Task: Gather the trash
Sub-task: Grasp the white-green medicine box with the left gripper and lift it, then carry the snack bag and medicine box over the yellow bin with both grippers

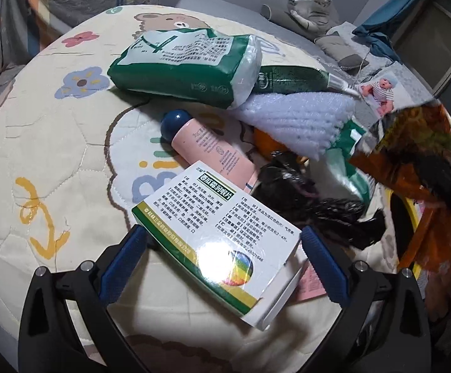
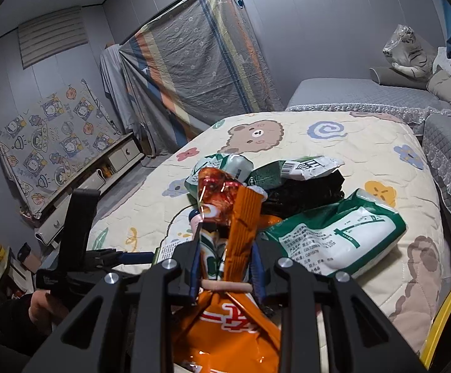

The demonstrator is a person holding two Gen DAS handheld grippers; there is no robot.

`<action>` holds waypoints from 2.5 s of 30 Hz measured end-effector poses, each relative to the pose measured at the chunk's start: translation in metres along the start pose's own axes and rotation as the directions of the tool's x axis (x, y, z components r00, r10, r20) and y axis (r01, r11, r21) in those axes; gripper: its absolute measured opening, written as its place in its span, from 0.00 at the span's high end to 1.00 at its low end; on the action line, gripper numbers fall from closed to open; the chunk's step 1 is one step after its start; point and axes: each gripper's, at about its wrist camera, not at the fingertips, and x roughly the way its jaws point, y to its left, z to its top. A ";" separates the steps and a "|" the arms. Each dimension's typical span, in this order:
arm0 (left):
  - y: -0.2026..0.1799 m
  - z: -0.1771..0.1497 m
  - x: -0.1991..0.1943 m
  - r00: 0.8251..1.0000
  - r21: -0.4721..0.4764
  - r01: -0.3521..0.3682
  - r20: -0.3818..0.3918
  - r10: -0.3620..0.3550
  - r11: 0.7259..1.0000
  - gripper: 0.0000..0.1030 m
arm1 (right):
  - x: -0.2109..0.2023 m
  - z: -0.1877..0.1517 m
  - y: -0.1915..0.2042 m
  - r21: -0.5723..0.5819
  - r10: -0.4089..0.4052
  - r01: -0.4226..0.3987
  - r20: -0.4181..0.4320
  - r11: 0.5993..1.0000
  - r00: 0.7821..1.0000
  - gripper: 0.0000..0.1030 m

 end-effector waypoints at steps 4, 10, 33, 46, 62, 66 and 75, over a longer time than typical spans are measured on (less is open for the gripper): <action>-0.003 0.009 -0.006 1.000 -0.003 -0.015 0.010 0.015 1.000 0.08 | -0.004 -0.003 -0.003 0.009 0.007 -0.008 0.006 1.000 1.000 0.76; -0.002 0.015 0.011 0.995 -0.009 -0.092 -0.031 0.092 0.996 0.08 | -0.008 -0.005 -0.011 0.026 0.016 -0.016 0.019 1.000 1.000 0.76; -0.012 0.009 -0.055 0.976 0.122 -0.101 0.203 0.075 0.987 0.30 | -0.051 -0.006 -0.035 0.079 -0.052 0.045 0.088 0.996 0.995 0.76; -0.156 0.038 -0.060 0.926 0.460 0.135 0.256 -0.277 0.878 0.30 | -0.151 -0.023 -0.103 0.280 -0.366 0.299 0.227 0.912 0.903 0.76; -0.322 0.020 0.014 0.863 0.625 0.342 0.087 -0.498 0.701 0.30 | -0.220 -0.101 -0.176 0.480 -0.721 0.596 0.121 0.644 0.682 0.76; -0.339 0.011 0.035 0.868 0.629 0.362 0.042 -0.495 0.688 0.30 | -0.219 -0.114 -0.192 0.509 -0.748 0.619 0.078 0.598 0.659 0.76; -0.378 -0.011 0.078 0.881 0.653 0.377 -0.035 -0.471 0.657 0.30 | -0.219 -0.140 -0.223 0.576 -0.761 0.623 -0.001 0.530 0.649 0.76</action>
